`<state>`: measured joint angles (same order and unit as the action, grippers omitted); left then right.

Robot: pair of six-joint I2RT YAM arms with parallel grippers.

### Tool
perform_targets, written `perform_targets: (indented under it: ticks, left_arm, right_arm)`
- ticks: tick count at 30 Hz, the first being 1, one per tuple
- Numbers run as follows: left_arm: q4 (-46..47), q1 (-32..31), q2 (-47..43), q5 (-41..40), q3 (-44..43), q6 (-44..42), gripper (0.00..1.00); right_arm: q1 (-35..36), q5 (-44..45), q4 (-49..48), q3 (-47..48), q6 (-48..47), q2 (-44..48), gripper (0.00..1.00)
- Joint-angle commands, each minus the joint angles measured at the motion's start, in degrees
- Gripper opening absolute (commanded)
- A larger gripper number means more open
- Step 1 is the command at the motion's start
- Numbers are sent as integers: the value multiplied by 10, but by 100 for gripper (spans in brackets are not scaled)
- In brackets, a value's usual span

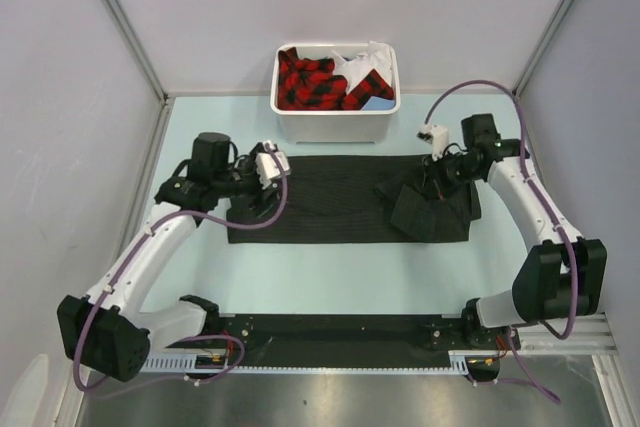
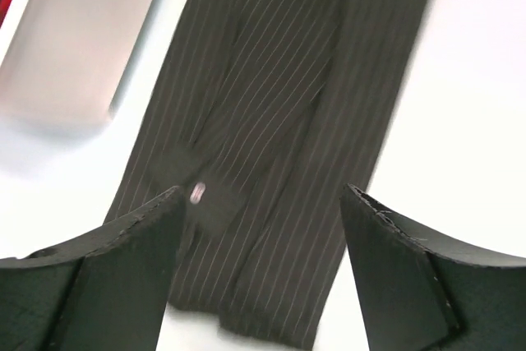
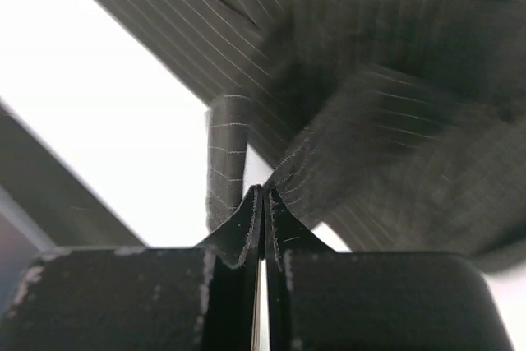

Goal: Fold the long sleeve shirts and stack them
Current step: Fold the shirt

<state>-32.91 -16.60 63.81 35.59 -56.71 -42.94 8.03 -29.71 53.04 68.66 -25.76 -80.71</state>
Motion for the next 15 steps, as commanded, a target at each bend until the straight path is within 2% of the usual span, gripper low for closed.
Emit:
perform_targets:
  ticks: [1,3,5,10,14,15]
  left_arm:
    - [49,-78,32,69,-26,107,82]
    - [104,-113,64,88,-29,153,84]
    - [150,-138,109,113,-34,237,86]
    - [346,-163,202,153,-50,440,91]
    - [489,-178,269,176,-46,544,93]
    - [555,-182,285,180,-43,567,94]
  right_arm:
    - [-54,-271,-10,24,75,-39,0]
    - [-77,-345,-72,19,151,-48,0]
    - [-104,-379,-132,4,207,-51,0]
    - [-109,-422,-159,-24,215,-33,0]
    - [-111,-433,-159,-41,207,-10,0]
    - [-111,-435,-162,-46,209,-7,0]
